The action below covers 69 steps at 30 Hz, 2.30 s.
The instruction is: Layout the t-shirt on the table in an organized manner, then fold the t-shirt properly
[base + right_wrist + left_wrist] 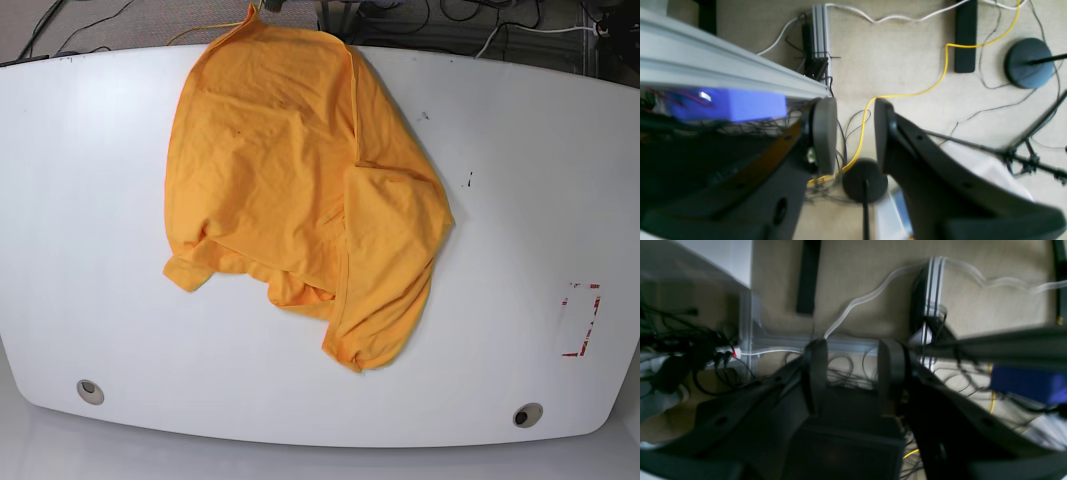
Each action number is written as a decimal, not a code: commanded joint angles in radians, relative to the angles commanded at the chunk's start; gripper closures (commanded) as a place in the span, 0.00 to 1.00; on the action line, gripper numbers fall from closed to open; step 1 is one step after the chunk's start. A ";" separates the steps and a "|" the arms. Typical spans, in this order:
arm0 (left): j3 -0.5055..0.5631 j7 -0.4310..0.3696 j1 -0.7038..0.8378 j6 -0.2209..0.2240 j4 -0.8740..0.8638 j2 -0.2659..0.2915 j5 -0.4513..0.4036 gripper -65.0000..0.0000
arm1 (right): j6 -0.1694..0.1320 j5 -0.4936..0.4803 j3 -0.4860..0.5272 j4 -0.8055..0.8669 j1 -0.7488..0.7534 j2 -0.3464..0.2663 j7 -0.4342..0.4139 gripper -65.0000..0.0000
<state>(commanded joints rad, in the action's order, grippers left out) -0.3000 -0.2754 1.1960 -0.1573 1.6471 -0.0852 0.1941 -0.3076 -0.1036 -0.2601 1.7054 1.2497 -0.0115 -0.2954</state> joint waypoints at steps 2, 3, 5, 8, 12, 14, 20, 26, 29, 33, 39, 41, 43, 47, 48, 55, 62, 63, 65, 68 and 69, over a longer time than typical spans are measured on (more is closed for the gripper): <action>-0.008 0.000 0.029 0.000 0.064 0.000 0.025 0.64 | 0.000 -0.014 -0.005 0.068 0.021 0.000 0.000 0.72; -0.014 0.000 0.040 0.000 0.087 0.000 0.034 0.64 | 0.000 -0.014 -0.005 0.086 0.025 0.000 0.000 0.72; -0.029 0.002 0.063 0.000 0.147 0.002 0.060 0.64 | 0.000 -0.012 -0.006 0.130 0.028 0.000 0.000 0.72; -0.041 0.003 0.075 0.000 0.215 0.005 0.094 0.64 | 0.000 -0.015 -0.006 0.181 0.025 0.000 0.002 0.72; -0.041 0.003 0.077 0.000 0.279 0.003 0.117 0.64 | 0.000 -0.015 -0.003 0.210 -0.020 0.000 0.002 0.72; -0.040 0.003 0.074 0.000 0.301 0.005 0.115 0.64 | 0.000 -0.015 -0.005 0.212 -0.049 0.000 0.002 0.72; -0.014 0.006 0.003 0.000 0.339 0.000 0.109 0.64 | 0.000 -0.012 -0.003 0.222 -0.157 0.000 0.002 0.72; -0.006 0.006 -0.086 0.000 0.339 -0.002 0.107 0.63 | 0.000 -0.011 0.011 0.247 -0.252 0.003 0.012 0.72; -0.005 0.028 -0.126 0.000 0.339 -0.002 0.107 0.60 | 0.000 -0.011 0.038 0.262 -0.304 0.000 0.072 0.72; -0.006 0.066 -0.189 0.000 0.339 -0.002 0.109 0.41 | 0.000 -0.011 0.061 0.296 -0.371 0.003 0.178 0.71; -0.006 0.078 -0.244 0.000 0.339 -0.005 0.109 0.33 | 0.003 -0.009 0.086 0.299 -0.459 0.005 0.284 0.71; -0.006 0.080 -0.269 -0.002 0.338 -0.020 0.107 0.32 | 0.006 -0.009 0.089 0.299 -0.483 0.005 0.308 0.71; 0.009 0.083 -0.296 -0.002 0.333 -0.044 0.107 0.32 | 0.008 -0.009 0.089 0.299 -0.516 0.008 0.351 0.71; 0.068 0.123 -0.334 -0.002 0.334 -0.107 0.110 0.32 | 0.008 -0.009 0.086 0.299 -0.574 0.018 0.423 0.71; 0.086 0.129 -0.344 -0.002 0.334 -0.124 0.110 0.32 | 0.008 -0.009 0.084 0.299 -0.589 0.025 0.440 0.71; 0.153 0.132 -0.397 -0.002 0.338 -0.169 0.109 0.32 | 0.009 -0.008 0.083 0.296 -0.712 0.029 0.568 0.71; 0.155 0.132 -0.404 -0.002 0.336 -0.169 0.109 0.32 | 0.011 -0.008 0.018 0.292 -0.855 0.032 0.710 0.47; 0.157 0.132 -0.402 -0.002 0.336 -0.169 0.109 0.32 | 0.011 -0.008 0.000 0.292 -0.885 0.032 0.729 0.38; 0.157 0.132 -0.402 -0.002 0.334 -0.169 0.109 0.32 | 0.011 -0.008 -0.025 0.279 -0.931 0.028 0.746 0.27; 0.155 0.132 -0.402 -0.002 0.333 -0.169 0.109 0.32 | 0.009 -0.008 -0.051 0.224 -1.007 0.020 0.749 0.18; 0.155 0.132 -0.400 -0.002 0.333 -0.169 0.109 0.32 | 0.009 -0.008 -0.055 0.212 -1.017 0.015 0.750 0.17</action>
<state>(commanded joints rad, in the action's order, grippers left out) -0.1450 -0.1435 0.7956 -0.1588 1.9801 -0.2539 0.3030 -0.2984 -0.1112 -0.3153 1.9172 0.2325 0.0038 0.4549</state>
